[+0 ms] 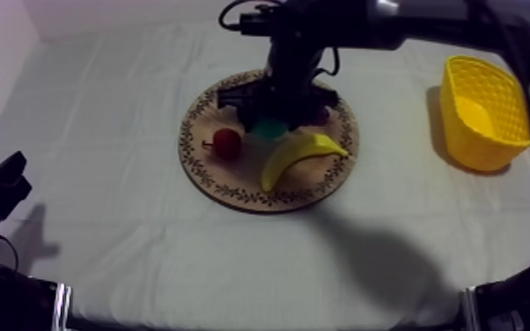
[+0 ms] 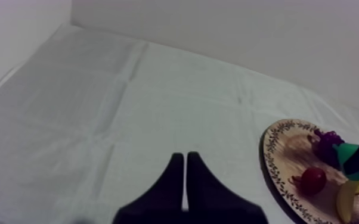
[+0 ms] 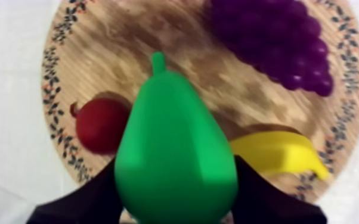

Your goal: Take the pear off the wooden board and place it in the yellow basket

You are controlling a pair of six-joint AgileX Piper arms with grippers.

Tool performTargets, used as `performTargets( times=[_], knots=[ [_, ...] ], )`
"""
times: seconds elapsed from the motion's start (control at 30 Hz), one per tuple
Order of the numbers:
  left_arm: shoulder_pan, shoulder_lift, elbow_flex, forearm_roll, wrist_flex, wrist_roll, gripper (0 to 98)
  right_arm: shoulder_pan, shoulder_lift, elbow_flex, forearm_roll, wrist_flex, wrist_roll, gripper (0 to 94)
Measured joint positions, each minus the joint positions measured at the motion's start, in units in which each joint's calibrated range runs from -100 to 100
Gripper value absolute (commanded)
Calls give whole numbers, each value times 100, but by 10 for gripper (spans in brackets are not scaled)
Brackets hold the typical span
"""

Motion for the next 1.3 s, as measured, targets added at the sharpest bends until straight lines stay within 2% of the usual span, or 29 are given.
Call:
performTargets(
  times=[0.33,0.63,0.9,1.1,1.3],
  knots=[
    [0,0,0,0,0,0,1,222,-1844,575,23,658,238,383],
    [0,0,0,0,0,0,1,773,-3512,1358,77,820,489,377],
    [0,0,0,0,0,0,1,1733,-4304,2202,34,655,789,368],
    [0,0,0,0,0,0,1,2586,-4196,2627,27,285,1033,363],
    [0,0,0,0,0,0,1,3237,-3904,2978,95,-114,1056,365]
  ],
)
